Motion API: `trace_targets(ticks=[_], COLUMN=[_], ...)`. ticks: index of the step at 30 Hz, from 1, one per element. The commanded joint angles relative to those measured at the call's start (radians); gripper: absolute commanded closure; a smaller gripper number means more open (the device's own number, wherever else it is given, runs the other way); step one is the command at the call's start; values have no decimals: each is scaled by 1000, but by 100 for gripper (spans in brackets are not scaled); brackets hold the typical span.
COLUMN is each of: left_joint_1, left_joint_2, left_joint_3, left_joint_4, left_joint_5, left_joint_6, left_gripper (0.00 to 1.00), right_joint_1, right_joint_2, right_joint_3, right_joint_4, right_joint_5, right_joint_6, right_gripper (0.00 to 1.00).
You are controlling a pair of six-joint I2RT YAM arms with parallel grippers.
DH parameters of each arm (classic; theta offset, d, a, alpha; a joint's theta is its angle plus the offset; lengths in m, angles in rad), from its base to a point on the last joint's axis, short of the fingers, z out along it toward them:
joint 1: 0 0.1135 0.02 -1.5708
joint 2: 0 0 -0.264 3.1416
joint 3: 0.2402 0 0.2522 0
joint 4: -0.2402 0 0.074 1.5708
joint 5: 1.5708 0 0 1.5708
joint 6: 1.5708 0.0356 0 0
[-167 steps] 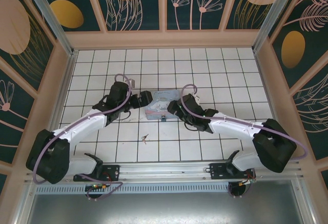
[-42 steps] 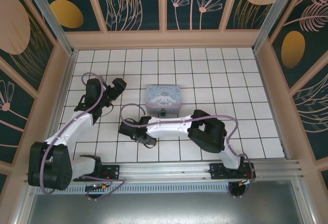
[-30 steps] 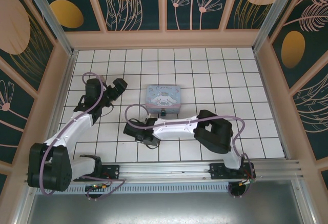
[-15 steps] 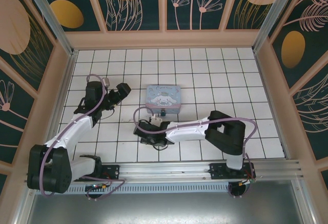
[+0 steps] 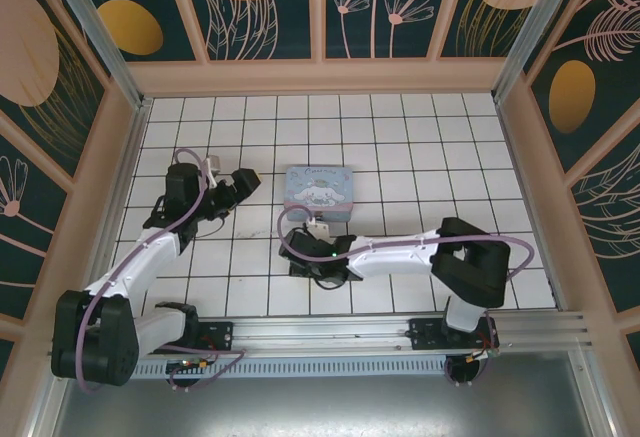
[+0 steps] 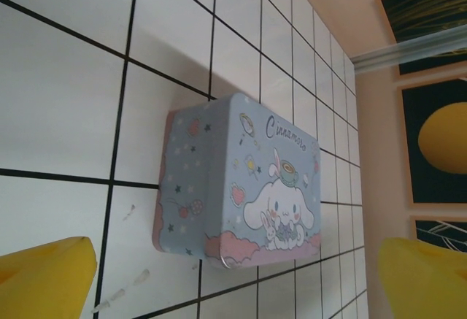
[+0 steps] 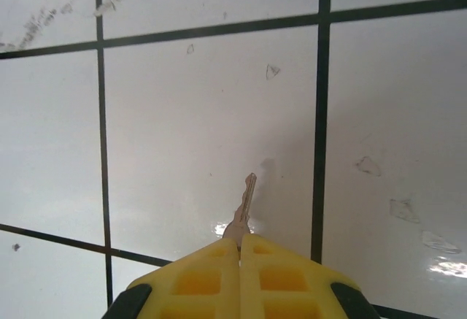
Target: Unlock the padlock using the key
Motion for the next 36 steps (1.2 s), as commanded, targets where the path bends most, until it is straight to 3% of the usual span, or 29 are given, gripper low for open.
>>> trace_targets(ticks=[1, 12, 27, 36], left_joint_1=[-14, -166, -256, -320], left_joint_2=[-9, 56, 102, 187], left_joint_3=[-7, 22, 50, 132], left_joint_4=[46, 91, 235, 298], left_joint_5=[50, 22, 102, 160], left_joint_6=[13, -3, -117, -130], left_gripper=[1, 1, 4, 14], right_joint_1=[-14, -57, -190, -271], right_joint_2=[-71, -262, -634, -642], right_joint_3=[-52, -226, -452, -443], right_joint_4=[45, 185, 447, 496], right_joint_5=[31, 41, -50, -143], right_joint_6=[-27, -71, -236, -297], right_gripper=[100, 100, 100, 100])
